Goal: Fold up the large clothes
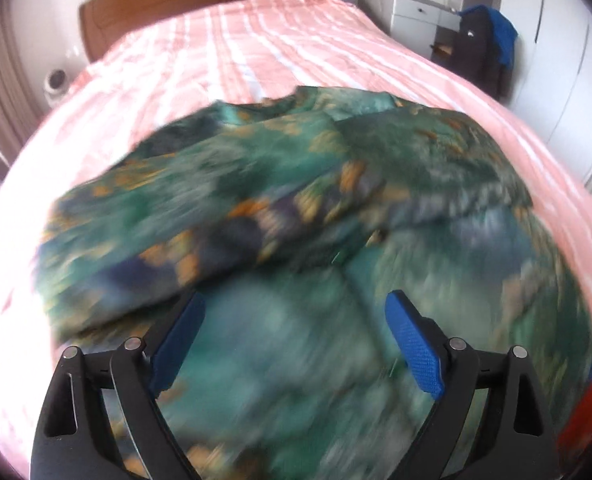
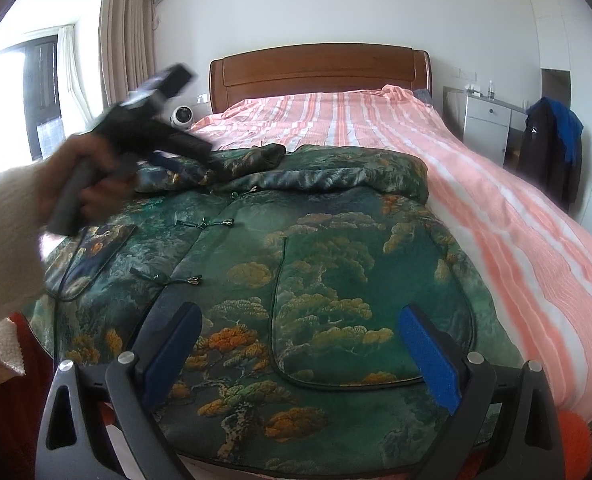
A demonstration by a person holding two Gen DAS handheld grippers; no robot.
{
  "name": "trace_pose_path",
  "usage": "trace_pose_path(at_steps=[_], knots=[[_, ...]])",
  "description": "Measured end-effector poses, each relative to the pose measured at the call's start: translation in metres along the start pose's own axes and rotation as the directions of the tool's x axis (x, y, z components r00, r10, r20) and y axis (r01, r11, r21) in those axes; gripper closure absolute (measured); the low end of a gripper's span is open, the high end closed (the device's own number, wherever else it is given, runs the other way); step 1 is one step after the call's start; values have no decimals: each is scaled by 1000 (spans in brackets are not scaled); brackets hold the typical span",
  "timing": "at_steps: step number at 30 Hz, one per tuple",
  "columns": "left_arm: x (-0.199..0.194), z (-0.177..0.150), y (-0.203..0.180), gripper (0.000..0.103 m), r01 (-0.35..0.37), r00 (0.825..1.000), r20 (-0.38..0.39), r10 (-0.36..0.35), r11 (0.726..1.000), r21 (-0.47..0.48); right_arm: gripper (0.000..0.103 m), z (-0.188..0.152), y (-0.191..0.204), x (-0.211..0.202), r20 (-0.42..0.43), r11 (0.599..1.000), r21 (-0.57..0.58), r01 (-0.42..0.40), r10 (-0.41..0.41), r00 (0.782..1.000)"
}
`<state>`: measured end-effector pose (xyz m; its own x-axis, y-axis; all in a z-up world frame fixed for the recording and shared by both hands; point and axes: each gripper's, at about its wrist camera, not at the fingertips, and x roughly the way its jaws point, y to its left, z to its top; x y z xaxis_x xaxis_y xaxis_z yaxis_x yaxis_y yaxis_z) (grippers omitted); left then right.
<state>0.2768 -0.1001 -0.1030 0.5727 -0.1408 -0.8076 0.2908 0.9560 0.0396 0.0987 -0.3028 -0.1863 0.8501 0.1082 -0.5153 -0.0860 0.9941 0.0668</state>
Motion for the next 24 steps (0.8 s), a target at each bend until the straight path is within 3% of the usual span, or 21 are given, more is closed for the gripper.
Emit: trace_pose_path(at_steps=[2,5,7,8,11,12,14,15,16,17,19,20,21,23,24], knots=[[-21,-12,18,8,-26,1000,15,26,999,-34,5,0,-1,-2,6,1000,0,-1,1,1000],[-72,-25,75,8,-140,988,41,147,979,-150,5,0,0,-1,7,1000,-2,-1,1,1000],[-104,-22,114,8,-236,967,46,251,948,-216,5,1,2,-2,10,1000,-8,-2,2,1000],[-127,-21,137,8,-302,944,58,325,920,-248,5,1,3,-2,12,1000,-13,-2,2,1000],[-212,-12,191,7,-568,770,124,626,761,-314,5,1,7,-4,21,1000,-29,0,1,1000],[-240,-12,202,0,-672,665,138,734,669,-318,5,1,8,-5,24,999,-34,1,0,1000],[-270,-18,213,0,-825,481,150,864,503,-258,5,1,8,-5,25,999,-36,3,-2,1000],[-271,-22,215,0,-859,447,142,883,468,-206,5,0,9,-4,23,999,-36,3,-3,1000],[-264,-31,218,0,-883,439,119,891,452,-127,5,1,9,-3,21,999,-36,5,-4,1000],[-253,-41,219,0,-879,465,89,881,472,-74,5,1,9,-3,18,999,-36,6,-5,1000],[-223,-62,216,0,-820,571,27,820,572,-28,5,1,10,0,10,999,-38,10,-10,1000],[-199,-78,212,0,-748,664,-18,748,663,-26,5,1,12,1,5,999,-43,14,-13,1000],[-178,-91,205,0,-684,730,-48,682,728,-40,5,0,12,1,3,999,-48,16,-16,1000],[-140,-111,184,0,-553,833,-53,551,828,-93,5,-1,16,2,1,997,-67,24,-24,1000],[-126,-116,172,0,-500,866,-42,499,857,-120,5,-2,19,2,-1,997,-77,28,-29,1000]])
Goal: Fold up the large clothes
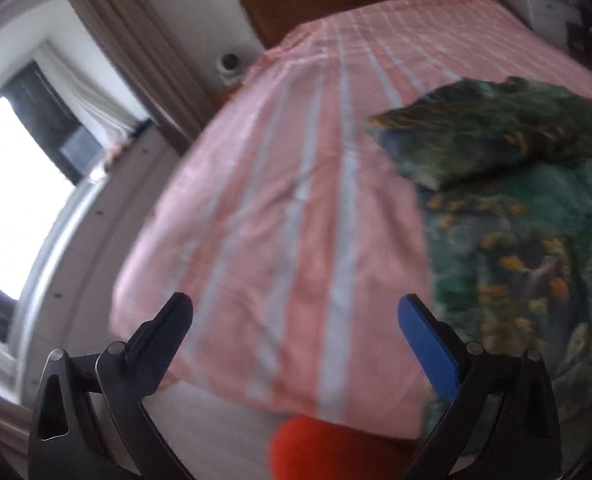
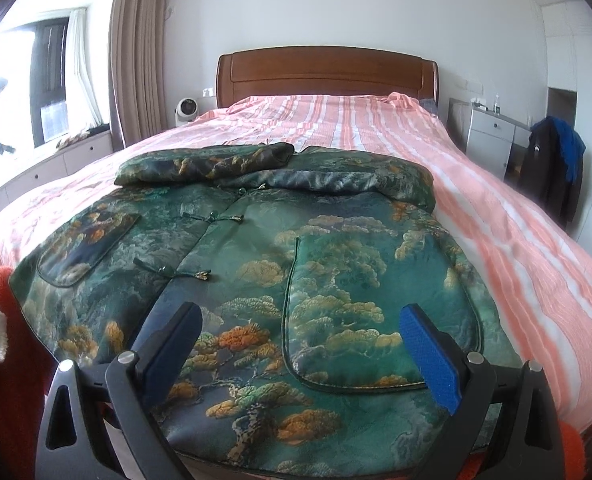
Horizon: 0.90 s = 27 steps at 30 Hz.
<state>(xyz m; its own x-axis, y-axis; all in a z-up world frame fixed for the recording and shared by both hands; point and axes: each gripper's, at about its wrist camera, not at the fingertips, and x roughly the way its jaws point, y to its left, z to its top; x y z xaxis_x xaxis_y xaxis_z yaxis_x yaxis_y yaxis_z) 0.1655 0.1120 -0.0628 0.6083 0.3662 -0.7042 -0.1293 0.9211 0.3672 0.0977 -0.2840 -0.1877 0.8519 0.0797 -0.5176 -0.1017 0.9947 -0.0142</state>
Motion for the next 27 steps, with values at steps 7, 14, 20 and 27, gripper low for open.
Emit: trace_pose_path(at_steps=[7,14,20,27], knots=[[13,-14,-70,0,304,951,132,-279,920,-247,5,-5,6,5,-28,999,-30,39,-40,999],[26,-32,-40,1,285,957,153,-246,899,-334,5,-7,10,14,-54,998,-49,41,-44,998],[25,-50,-37,1,271,962,138,-236,897,-349,5,-7,14,17,-61,998,-64,27,-31,998],[14,-47,-47,1,257,964,152,-220,915,-311,5,-7,13,17,-58,998,-47,29,-32,998]])
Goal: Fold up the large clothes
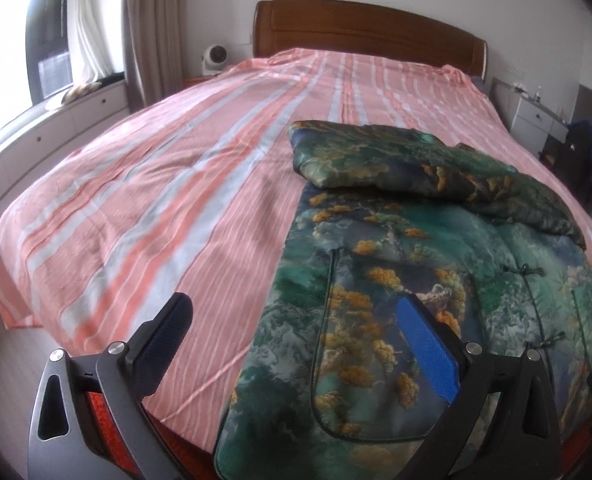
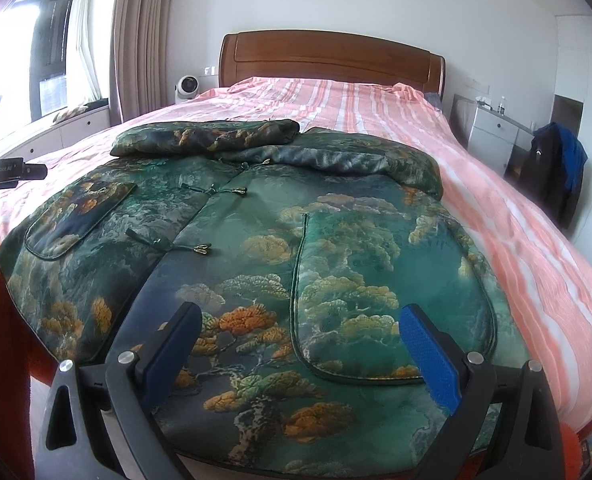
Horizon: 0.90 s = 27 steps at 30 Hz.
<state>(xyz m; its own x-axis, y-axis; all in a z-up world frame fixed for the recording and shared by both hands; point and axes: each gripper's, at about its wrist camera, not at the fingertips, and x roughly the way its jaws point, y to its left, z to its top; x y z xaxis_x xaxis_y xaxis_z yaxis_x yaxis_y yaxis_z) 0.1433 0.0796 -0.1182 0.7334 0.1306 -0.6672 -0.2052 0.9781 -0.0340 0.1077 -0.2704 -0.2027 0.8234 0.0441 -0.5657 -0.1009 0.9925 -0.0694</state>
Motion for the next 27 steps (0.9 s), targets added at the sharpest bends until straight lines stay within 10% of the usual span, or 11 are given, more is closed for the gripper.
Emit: trace_pose_path(at_steps=[27], knots=[[3,-3,4,1,-21,1000,-23,21,1000,-12,5,0,1,-4,8,1000,-8,-4,4,1000]])
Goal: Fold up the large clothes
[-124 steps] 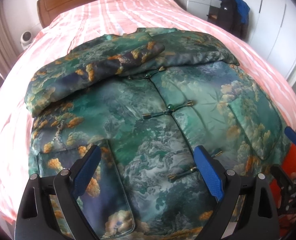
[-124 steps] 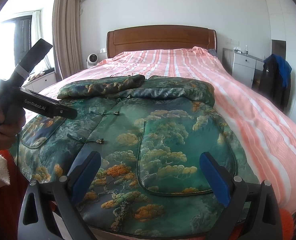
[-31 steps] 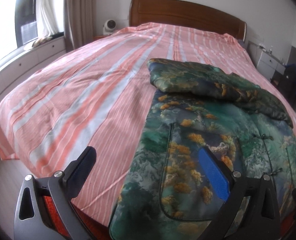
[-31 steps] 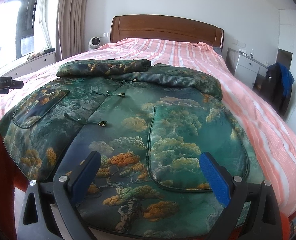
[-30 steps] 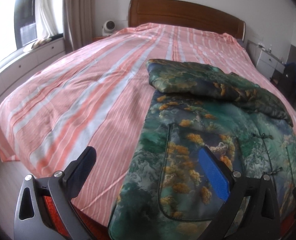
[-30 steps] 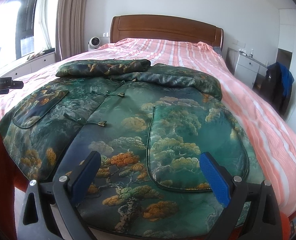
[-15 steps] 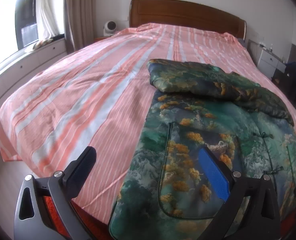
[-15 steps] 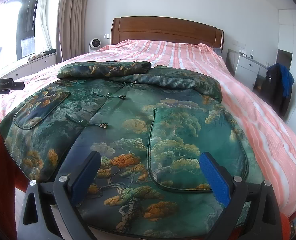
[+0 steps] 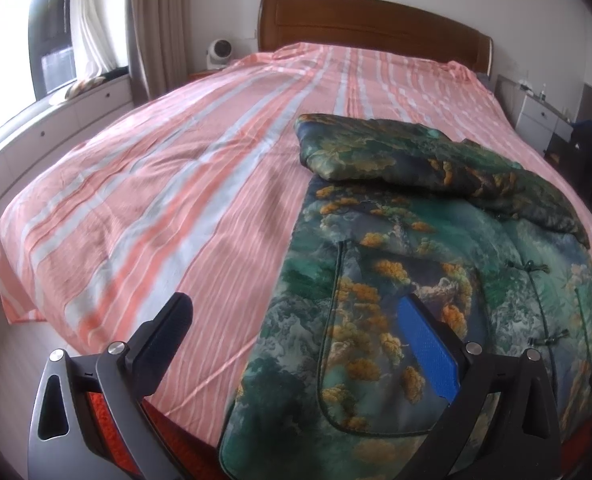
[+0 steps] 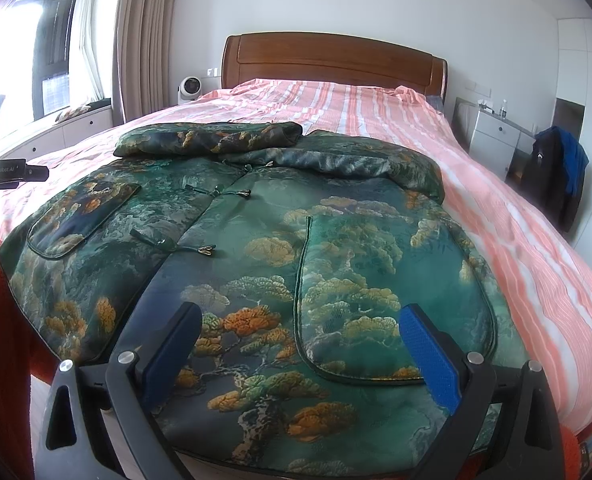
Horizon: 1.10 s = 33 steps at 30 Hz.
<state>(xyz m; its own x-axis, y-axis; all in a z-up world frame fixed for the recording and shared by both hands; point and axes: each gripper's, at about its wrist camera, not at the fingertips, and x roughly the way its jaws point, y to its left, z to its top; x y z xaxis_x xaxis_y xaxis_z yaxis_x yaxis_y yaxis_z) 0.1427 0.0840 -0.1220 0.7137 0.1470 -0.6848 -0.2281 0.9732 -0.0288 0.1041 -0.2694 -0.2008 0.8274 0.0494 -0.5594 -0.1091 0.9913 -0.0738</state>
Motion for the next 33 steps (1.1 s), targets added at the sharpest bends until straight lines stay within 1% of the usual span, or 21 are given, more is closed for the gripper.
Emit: trace_pose_path(at_steps=[14,33], knots=[[4,-3,1,1,-11,1000,-23,11,1000,2,5,0,0,1,-1,1000,-3,-2,2,1000],[5,-3,2,1,-18,999,-29,17,1000,-2,5,-1,0,2,0,1000,-4,-3,3,1000]])
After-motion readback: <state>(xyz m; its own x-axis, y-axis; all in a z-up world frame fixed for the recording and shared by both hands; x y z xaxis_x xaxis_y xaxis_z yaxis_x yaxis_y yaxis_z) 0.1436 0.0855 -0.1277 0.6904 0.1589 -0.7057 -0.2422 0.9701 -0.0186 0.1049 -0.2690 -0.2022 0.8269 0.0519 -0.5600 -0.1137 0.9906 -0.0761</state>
